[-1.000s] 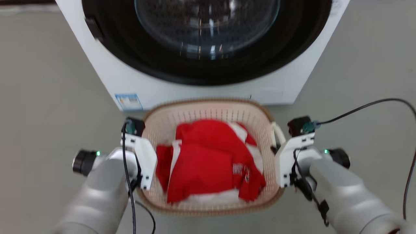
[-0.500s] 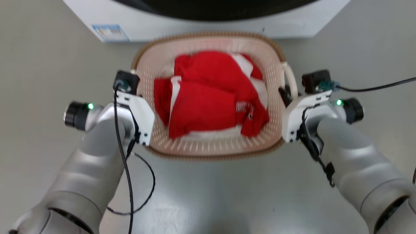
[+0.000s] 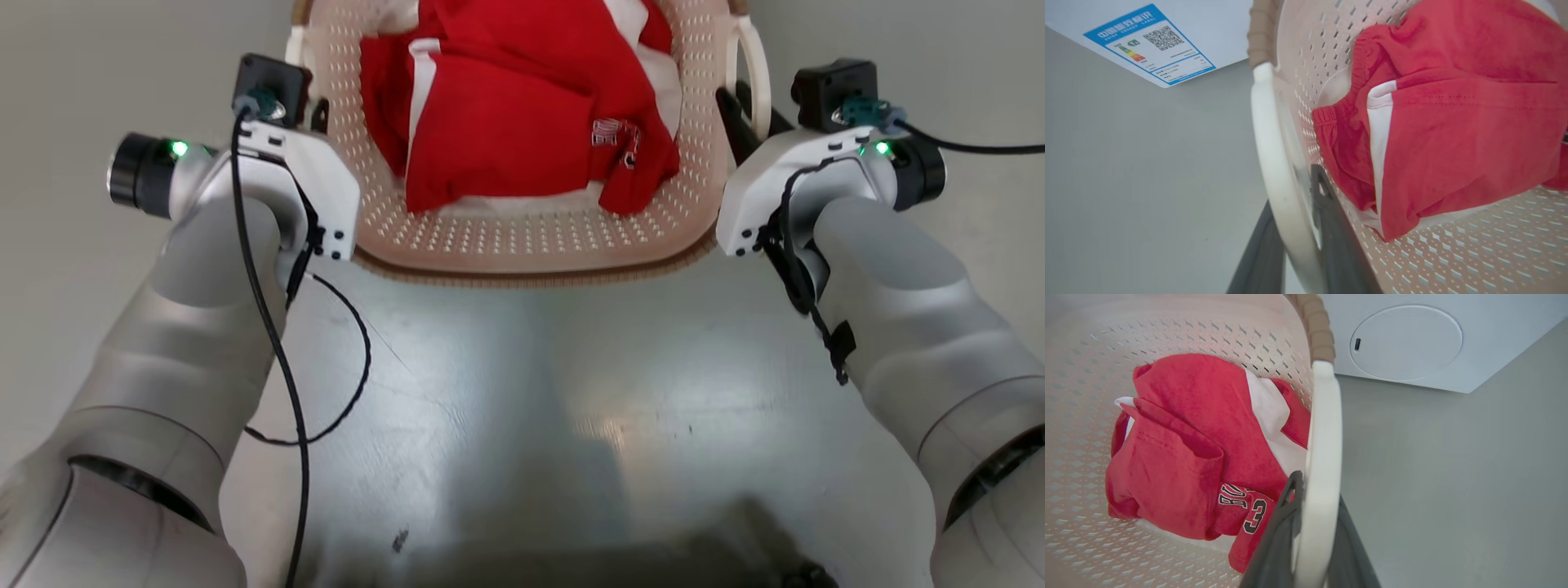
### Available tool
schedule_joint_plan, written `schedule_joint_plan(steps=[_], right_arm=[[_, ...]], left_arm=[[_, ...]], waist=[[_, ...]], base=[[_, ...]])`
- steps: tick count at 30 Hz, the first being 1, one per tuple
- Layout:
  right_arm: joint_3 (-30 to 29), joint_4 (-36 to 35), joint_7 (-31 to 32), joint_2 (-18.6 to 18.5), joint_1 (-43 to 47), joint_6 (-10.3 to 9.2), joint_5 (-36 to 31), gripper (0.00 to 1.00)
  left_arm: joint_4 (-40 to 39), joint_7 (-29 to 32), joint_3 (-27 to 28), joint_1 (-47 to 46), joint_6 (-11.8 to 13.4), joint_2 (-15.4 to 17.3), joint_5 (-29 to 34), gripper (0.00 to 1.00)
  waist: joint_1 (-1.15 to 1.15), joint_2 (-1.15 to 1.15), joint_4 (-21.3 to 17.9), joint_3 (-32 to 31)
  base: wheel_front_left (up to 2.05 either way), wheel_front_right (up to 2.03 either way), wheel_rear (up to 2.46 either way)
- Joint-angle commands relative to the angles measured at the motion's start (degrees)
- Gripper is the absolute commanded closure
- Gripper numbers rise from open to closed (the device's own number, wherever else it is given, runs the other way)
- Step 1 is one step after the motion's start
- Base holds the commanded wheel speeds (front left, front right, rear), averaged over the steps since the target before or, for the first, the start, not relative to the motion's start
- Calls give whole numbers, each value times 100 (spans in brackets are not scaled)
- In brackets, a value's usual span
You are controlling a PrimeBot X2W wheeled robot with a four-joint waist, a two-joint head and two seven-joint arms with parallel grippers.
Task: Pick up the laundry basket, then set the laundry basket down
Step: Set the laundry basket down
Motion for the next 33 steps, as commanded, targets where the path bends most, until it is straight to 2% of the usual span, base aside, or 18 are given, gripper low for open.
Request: schedule_joint_plan(steps=[1, 12, 30, 31, 32, 33], right_arm=[[46, -80, -80, 183, 139, 101, -154, 100], [-326, -65, -99, 183, 96, 101, -352, 100], [-564, -62, -78, 183, 295, 101, -440, 99], [-568, -62, -76, 183, 287, 101, -451, 77], [-568, -62, -76, 183, 287, 101, -451, 77], [-600, -61, -79, 183, 272, 101, -487, 56]], left_arm=[[-78, -121, 48, -199, 53, 171, 128, 100], [-35, -245, 11, -380, 72, 170, 103, 100], [-1, 106, -132, -443, -33, 168, 39, 100], [0, 105, -116, -443, -23, 163, 15, 77], [0, 105, -116, -443, -23, 163, 15, 77], [1, 115, -93, -443, 5, 165, -14, 56]], waist=[[0, 0, -57, 254], [0, 0, -67, 510], [0, 0, -75, 576], [0, 0, -76, 578], [0, 0, -76, 578], [0, 0, -86, 581]], base=[[0, 0, 0], [0, 0, 0], [0, 0, 0], [0, 0, 0], [0, 0, 0], [0, 0, 0]])
